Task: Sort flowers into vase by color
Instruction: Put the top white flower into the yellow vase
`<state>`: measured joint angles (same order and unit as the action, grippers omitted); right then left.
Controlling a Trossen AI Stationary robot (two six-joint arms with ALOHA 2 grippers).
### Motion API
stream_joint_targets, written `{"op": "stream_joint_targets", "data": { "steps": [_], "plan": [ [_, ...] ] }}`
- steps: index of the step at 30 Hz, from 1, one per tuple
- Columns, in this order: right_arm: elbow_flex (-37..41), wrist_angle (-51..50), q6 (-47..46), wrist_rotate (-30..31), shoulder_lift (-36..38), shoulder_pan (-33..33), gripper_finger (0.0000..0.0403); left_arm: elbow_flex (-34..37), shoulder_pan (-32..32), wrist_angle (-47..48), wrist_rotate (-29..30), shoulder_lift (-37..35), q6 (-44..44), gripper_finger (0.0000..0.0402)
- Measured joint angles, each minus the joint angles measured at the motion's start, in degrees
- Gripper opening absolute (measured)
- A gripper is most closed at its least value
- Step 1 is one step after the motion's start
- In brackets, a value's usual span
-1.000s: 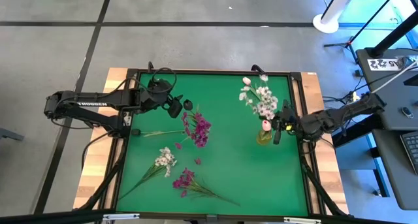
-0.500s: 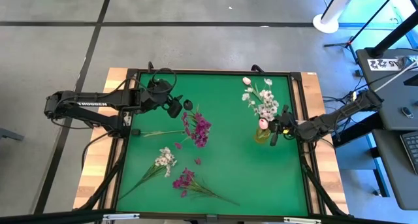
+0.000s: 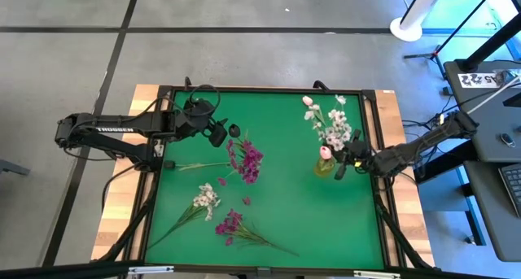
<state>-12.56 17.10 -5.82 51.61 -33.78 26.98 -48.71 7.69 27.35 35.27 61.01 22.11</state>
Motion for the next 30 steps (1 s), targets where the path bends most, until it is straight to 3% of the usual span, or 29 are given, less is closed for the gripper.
{"op": "stream_joint_targets", "data": {
  "steps": [9, 19, 24, 30],
  "plan": [
    [0.0, 0.0, -2.9, 2.8, -5.4, -2.2, 0.0003, 0.0, 0.0, 0.0, 0.0, 0.0, 0.0, 0.0293],
    [0.0, 4.8, -7.2, -8.8, -14.0, -11.5, 0.0007, 0.0, 0.0, 0.2, 0.0, 0.0, 0.0, 0.0292],
    [0.0, 5.3, -7.4, -13.1, -14.3, -12.8, 0.0037, 0.0, 0.0, 0.6, 0.0, 0.0, 0.0, 0.0292],
    [0.0, 3.1, -7.4, -15.3, -11.1, -12.8, 0.0103, 0.0, 0.0, 1.4, 0.0, 0.0, 0.0, 0.0292]
  ]
}}
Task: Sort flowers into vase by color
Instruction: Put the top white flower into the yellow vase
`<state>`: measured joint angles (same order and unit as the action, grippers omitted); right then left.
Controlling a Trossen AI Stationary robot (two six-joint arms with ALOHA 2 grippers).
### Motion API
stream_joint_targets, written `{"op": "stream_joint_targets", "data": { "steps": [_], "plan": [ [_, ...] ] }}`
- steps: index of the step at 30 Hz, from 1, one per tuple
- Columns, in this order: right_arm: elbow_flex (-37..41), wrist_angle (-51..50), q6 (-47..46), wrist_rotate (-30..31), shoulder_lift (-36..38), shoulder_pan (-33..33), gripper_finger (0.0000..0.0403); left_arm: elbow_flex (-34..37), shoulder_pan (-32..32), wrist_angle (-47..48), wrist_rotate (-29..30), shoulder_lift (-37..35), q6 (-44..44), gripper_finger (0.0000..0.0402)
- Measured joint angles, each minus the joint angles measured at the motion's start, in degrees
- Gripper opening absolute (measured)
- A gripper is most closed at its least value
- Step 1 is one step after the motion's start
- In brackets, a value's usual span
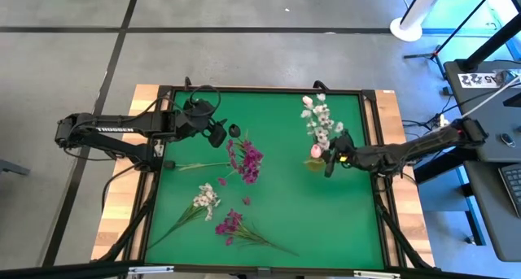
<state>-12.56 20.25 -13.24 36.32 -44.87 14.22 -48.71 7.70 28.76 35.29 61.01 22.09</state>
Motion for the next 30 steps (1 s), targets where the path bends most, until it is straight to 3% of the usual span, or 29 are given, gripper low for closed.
{"op": "stream_joint_targets", "data": {
  "steps": [8, 14, 21, 30],
  "plan": [
    [0.0, -2.5, -0.4, -4.0, 4.7, 0.0, 0.0231, 0.0, 0.0, 0.5, 0.0, 0.0, 0.3, 0.0292],
    [-0.9, -13.3, -2.4, -4.1, 8.8, 0.0, 0.0300, 0.0, 0.0, 0.7, 0.0, 0.0, 0.3, 0.0292],
    [-7.0, -23.3, -4.5, -7.8, 10.7, 0.0, 0.0337, 0.0, 0.0, 0.9, 0.0, 0.0, 0.4, 0.0292],
    [-20.0, -45.8, -7.8, -8.9, 10.6, 0.0, 0.0342, 0.0, 0.0, 2.2, 0.0, 0.0, 1.5, 0.0292]
  ]
}}
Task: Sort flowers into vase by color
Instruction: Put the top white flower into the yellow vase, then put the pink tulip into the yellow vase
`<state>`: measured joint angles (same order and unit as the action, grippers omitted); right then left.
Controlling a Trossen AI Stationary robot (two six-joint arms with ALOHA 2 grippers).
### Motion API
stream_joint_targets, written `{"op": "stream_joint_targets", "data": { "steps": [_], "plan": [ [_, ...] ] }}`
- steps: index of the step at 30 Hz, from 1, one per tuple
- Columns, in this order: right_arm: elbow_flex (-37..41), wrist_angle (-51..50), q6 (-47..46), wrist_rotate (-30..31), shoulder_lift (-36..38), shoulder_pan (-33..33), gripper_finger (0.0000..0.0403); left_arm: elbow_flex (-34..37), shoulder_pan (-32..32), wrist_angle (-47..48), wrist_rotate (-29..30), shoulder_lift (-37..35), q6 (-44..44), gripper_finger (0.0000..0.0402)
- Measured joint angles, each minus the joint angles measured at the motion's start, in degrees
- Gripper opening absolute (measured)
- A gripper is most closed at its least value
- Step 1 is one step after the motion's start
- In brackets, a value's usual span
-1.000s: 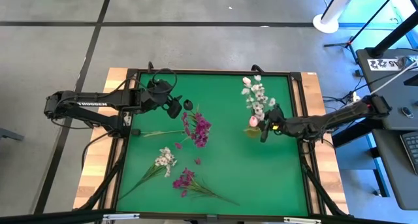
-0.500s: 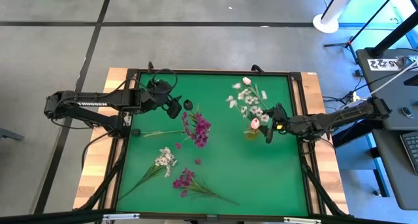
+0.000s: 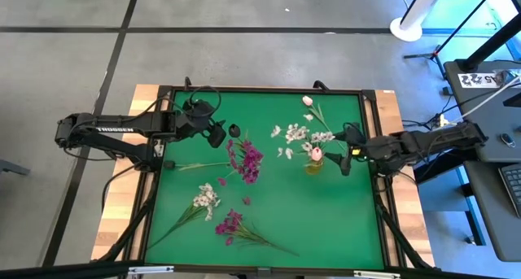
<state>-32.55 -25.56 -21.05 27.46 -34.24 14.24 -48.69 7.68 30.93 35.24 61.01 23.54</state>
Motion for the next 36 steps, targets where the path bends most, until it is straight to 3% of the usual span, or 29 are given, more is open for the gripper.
{"op": "stream_joint_targets", "data": {
  "steps": [11, 17, 21, 32, 36],
  "plan": [
    [-2.6, -15.7, -6.4, 0.3, 0.0, 0.0, 0.0342, 0.0, 0.0, 0.1, 0.0, 0.0, 0.1, 0.0292],
    [-2.6, -26.3, -17.5, 14.0, -1.9, -0.6, 0.0342, 0.0, 0.0, 0.0, -0.4, 0.0, 0.1, 0.0292],
    [-2.6, -25.4, -21.0, 19.3, -3.4, -5.9, 0.0342, 0.0, 0.0, -1.1, -0.4, 0.0, 0.1, 0.0292],
    [-2.6, -18.9, -8.7, 6.1, -12.3, -34.3, 0.0342, 0.0, 0.0, -1.9, -0.5, 0.0, 0.0, 0.0292],
    [-2.5, -12.4, -2.9, -2.3, -14.4, -42.3, 0.0342, 0.0, 0.0, -1.8, -0.4, 0.0, -0.1, 0.0292]
  ]
}}
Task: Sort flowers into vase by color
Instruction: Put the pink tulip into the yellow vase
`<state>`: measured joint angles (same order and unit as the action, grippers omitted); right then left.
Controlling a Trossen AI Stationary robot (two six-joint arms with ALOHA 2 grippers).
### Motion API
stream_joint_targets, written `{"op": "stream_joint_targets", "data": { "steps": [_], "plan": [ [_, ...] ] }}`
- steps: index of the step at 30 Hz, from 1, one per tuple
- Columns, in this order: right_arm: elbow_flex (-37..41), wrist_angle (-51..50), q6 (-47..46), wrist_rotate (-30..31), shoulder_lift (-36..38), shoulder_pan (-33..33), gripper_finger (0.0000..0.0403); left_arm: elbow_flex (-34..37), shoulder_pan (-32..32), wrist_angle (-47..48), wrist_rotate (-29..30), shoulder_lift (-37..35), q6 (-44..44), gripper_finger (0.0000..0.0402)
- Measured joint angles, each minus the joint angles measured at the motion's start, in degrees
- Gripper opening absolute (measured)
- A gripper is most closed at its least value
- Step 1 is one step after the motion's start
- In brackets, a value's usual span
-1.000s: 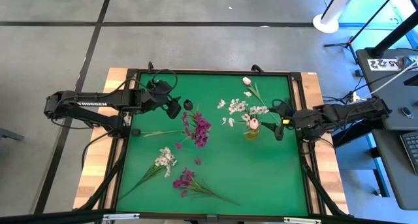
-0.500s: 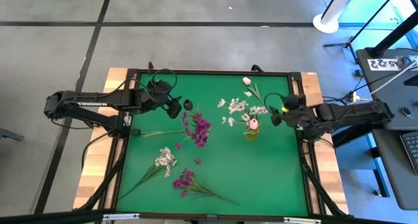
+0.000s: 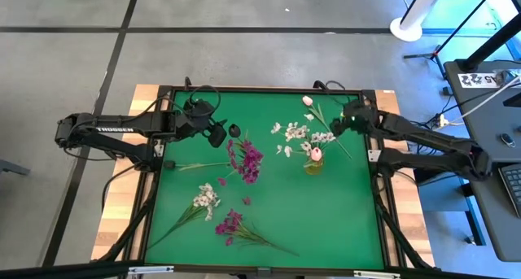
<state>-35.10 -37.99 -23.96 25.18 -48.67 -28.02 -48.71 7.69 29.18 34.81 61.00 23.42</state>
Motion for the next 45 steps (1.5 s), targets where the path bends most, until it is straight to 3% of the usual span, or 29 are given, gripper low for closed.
{"op": "stream_joint_targets", "data": {
  "steps": [7, 15, 24, 31, 39, 45],
  "plan": [
    [0.0, 10.4, 5.1, -12.9, -0.8, -9.2, 0.0342, 0.0, 0.0, 0.5, 0.0, 0.0, 0.0, 0.0293],
    [0.0, 12.0, 9.7, -14.9, -2.4, -15.4, 0.0342, 0.0, 0.0, 3.2, 0.0, 0.0, 0.0, 0.0293],
    [0.0, 27.2, 12.6, -24.4, -18.1, -17.8, 0.0342, 0.0, 0.0, 2.1, -0.2, 0.0, 0.1, 0.0293],
    [0.0, 32.3, 15.7, -24.3, -29.8, -17.8, 0.0342, 0.0, 0.0, 2.2, -0.4, 0.0, 0.2, 0.0293],
    [0.0, 32.0, 16.6, -22.8, -36.1, -17.7, 0.0341, 0.0, 0.0, 2.1, -0.4, 0.0, 0.4, 0.0293],
    [0.0, 30.9, 16.9, -23.2, -37.9, -17.7, 0.0287, 0.0, 0.0, 2.1, -0.4, 0.0, 0.4, 0.0292]
  ]
}}
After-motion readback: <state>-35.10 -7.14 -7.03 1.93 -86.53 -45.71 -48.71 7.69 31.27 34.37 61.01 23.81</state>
